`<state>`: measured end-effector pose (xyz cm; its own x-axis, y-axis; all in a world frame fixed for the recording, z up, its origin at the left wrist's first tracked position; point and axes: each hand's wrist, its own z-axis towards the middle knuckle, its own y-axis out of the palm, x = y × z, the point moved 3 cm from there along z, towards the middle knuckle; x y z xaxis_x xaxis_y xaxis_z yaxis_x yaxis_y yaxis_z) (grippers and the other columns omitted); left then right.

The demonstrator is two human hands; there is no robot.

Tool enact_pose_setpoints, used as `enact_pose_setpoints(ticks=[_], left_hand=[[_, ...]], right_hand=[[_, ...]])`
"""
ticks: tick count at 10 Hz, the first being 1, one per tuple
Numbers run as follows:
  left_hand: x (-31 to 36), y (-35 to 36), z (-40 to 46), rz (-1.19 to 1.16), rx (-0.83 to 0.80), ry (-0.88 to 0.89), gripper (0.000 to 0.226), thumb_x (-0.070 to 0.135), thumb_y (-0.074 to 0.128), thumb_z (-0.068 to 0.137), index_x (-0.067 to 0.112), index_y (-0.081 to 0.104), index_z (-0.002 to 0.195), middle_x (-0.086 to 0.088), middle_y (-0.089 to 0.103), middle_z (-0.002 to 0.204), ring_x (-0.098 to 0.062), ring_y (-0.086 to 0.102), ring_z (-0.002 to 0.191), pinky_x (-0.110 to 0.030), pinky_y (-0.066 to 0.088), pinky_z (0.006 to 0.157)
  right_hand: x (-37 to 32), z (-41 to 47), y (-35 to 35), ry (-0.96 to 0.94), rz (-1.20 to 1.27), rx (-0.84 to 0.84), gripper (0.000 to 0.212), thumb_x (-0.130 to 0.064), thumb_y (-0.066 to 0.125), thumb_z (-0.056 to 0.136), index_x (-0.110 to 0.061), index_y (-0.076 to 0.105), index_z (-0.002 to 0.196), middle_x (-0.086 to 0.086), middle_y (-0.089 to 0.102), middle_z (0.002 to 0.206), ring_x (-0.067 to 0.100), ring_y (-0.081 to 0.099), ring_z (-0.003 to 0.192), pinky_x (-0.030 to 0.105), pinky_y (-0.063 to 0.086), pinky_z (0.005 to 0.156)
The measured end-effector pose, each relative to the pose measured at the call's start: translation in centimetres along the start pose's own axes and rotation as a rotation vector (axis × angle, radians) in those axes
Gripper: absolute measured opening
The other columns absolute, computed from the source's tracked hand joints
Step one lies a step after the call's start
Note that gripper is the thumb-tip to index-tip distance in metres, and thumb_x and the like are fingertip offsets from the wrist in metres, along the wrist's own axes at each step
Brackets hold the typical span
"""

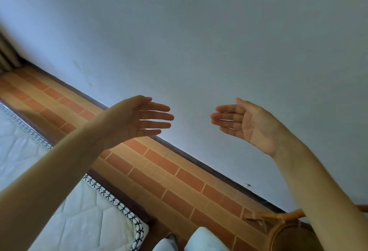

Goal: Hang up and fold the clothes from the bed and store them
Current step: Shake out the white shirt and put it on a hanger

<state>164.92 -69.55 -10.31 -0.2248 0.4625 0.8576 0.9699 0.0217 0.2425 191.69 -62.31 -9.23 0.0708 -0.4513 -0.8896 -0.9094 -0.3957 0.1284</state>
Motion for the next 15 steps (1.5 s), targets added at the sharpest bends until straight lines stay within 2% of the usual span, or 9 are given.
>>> enact_pose_setpoints(ticks=[1, 3, 4, 6, 8, 10, 11, 13, 15], left_hand=[[0.9, -3.1, 1.6, -0.053, 0.09, -0.001, 0.045, 0.03, 0.031, 0.103, 0.003, 0.063, 0.121, -0.015, 0.069, 0.118, -0.031, 0.068, 0.107, -0.042, 0.055, 0.091], [2.6, -9.4, 4.7, -0.201, 0.42, -0.008, 0.042, 0.029, 0.035, 0.103, 0.003, 0.057, 0.127, -0.014, 0.069, 0.118, -0.029, 0.069, 0.104, -0.039, 0.059, 0.081], [4.3, -12.1, 6.4, -0.249, 0.507, 0.018, 0.042, 0.028, 0.036, 0.102, 0.003, 0.057, 0.129, -0.015, 0.067, 0.121, -0.03, 0.067, 0.108, -0.04, 0.057, 0.085], [9.4, -15.7, 9.1, -0.354, 0.631, 0.115, 0.043, 0.031, 0.034, 0.103, 0.005, 0.058, 0.127, -0.012, 0.069, 0.119, -0.027, 0.069, 0.105, -0.033, 0.06, 0.075], [9.8, -20.7, 9.6, -0.39, 0.693, 0.186, 0.047, 0.037, 0.048, 0.082, 0.009, 0.066, 0.115, -0.01, 0.071, 0.116, -0.029, 0.068, 0.108, -0.038, 0.054, 0.092], [9.1, -26.4, 7.5, -0.486, 0.897, 0.215, 0.051, 0.034, 0.048, 0.083, 0.005, 0.062, 0.122, -0.013, 0.069, 0.119, -0.029, 0.067, 0.109, -0.038, 0.055, 0.092], [9.6, -30.2, 7.1, -0.53, 0.934, 0.219, 0.052, 0.034, 0.049, 0.082, 0.004, 0.062, 0.123, -0.013, 0.068, 0.121, -0.03, 0.066, 0.112, -0.039, 0.052, 0.096], [11.2, -41.0, 5.7, -0.554, 0.996, 0.251, 0.041, 0.026, 0.037, 0.1, 0.0, 0.062, 0.12, -0.017, 0.069, 0.119, -0.031, 0.067, 0.109, -0.038, 0.055, 0.091], [15.0, -52.3, 3.9, -0.553, 1.002, 0.285, 0.04, 0.027, 0.041, 0.096, 0.002, 0.064, 0.117, -0.016, 0.069, 0.118, -0.031, 0.067, 0.108, -0.037, 0.057, 0.089]], right_hand=[[-0.9, 5.2, 2.0, 0.053, -0.04, -0.071, 0.047, -0.035, 0.031, 0.106, -0.005, 0.066, 0.114, 0.013, 0.073, 0.111, 0.024, 0.07, 0.107, 0.039, 0.049, 0.1], [-3.9, 16.6, 7.1, 0.112, -0.137, -0.262, 0.045, -0.034, 0.033, 0.106, -0.004, 0.066, 0.116, 0.013, 0.073, 0.111, 0.025, 0.07, 0.106, 0.039, 0.049, 0.099], [-5.8, 22.3, 9.6, 0.111, -0.187, -0.374, 0.045, -0.034, 0.033, 0.106, -0.004, 0.065, 0.117, 0.012, 0.073, 0.111, 0.024, 0.07, 0.106, 0.038, 0.05, 0.098], [-11.0, 32.2, 15.1, 0.135, -0.271, -0.574, 0.047, -0.036, 0.031, 0.107, -0.005, 0.065, 0.119, 0.012, 0.073, 0.112, 0.024, 0.07, 0.105, 0.038, 0.05, 0.098], [-12.7, 38.9, 22.4, 0.189, -0.334, -0.741, 0.047, -0.034, 0.03, 0.107, -0.006, 0.066, 0.118, 0.01, 0.074, 0.111, 0.023, 0.071, 0.104, 0.039, 0.05, 0.1], [-11.7, 43.1, 31.6, 0.242, -0.47, -0.938, 0.05, -0.037, 0.028, 0.107, -0.006, 0.065, 0.118, 0.008, 0.074, 0.11, 0.023, 0.072, 0.102, 0.032, 0.056, 0.091], [-11.8, 45.3, 36.3, 0.251, -0.499, -0.987, 0.05, -0.038, 0.028, 0.107, -0.007, 0.066, 0.117, 0.008, 0.074, 0.11, 0.022, 0.072, 0.101, 0.029, 0.058, 0.087], [-13.3, 50.5, 47.5, 0.201, -0.519, -1.044, 0.052, -0.04, 0.027, 0.107, -0.007, 0.067, 0.116, 0.008, 0.074, 0.11, 0.023, 0.071, 0.103, 0.03, 0.057, 0.089], [-15.9, 54.1, 58.4, 0.138, -0.488, -1.057, 0.052, -0.04, 0.028, 0.107, -0.007, 0.066, 0.116, 0.007, 0.074, 0.111, 0.023, 0.071, 0.103, 0.029, 0.057, 0.089]])
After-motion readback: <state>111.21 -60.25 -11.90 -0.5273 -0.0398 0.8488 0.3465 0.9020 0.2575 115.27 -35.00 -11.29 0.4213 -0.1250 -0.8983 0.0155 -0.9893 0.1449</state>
